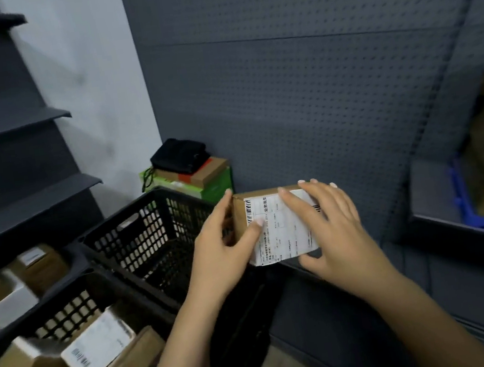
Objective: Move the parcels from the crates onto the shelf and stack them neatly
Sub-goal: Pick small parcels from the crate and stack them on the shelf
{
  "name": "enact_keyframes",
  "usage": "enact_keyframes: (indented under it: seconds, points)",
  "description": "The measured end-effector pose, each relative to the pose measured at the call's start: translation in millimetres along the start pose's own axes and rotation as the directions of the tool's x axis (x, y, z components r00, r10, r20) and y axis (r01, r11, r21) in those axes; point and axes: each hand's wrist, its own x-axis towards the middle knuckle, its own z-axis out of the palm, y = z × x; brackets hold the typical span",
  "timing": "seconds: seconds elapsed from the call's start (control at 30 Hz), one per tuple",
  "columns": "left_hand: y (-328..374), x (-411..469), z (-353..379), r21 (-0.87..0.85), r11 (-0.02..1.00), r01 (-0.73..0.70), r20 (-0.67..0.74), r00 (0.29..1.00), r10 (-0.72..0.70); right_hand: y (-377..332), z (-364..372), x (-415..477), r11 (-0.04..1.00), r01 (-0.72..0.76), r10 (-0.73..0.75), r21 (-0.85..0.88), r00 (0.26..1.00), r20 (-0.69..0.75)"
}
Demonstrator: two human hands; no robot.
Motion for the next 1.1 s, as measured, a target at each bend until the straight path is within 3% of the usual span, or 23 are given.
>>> enact_keyframes:
  seconds: [0.13, 0.3, 0.67, 1.1]
  points:
    - [33.4, -15.3, 52.1, 0.13, 0.978, -0.164, 0.125, 0.981, 0.148, 37.5, -41.4, -35.8, 0.998, -0.051, 0.049, -0.036, 0.997, -0.065]
    - [69.0, -24.0, 101.8, 0.115, 0.932, -0.343, 0.322, 0.901, 0.292, 79.3, -80.2, -62.8, 0.991, -0.109, 0.097, -0.08, 0.986, -0.138]
    - [99.4, 0.9, 177.2, 0.005, 0.901, -0.433, 0.45, 0.806, 0.385, 135.2, -132.4, -88.1, 0.964, -0.244, 0.222, -0.106, 0.957, -0.186]
    - [132.9, 82.1, 317.4, -0.277, 0.837, -0.473, 0.588, 0.605, 0.537, 237.9, -209.7, -99.4, 0.845, -0.465, 0.383, -0.264, 0.871, -0.307]
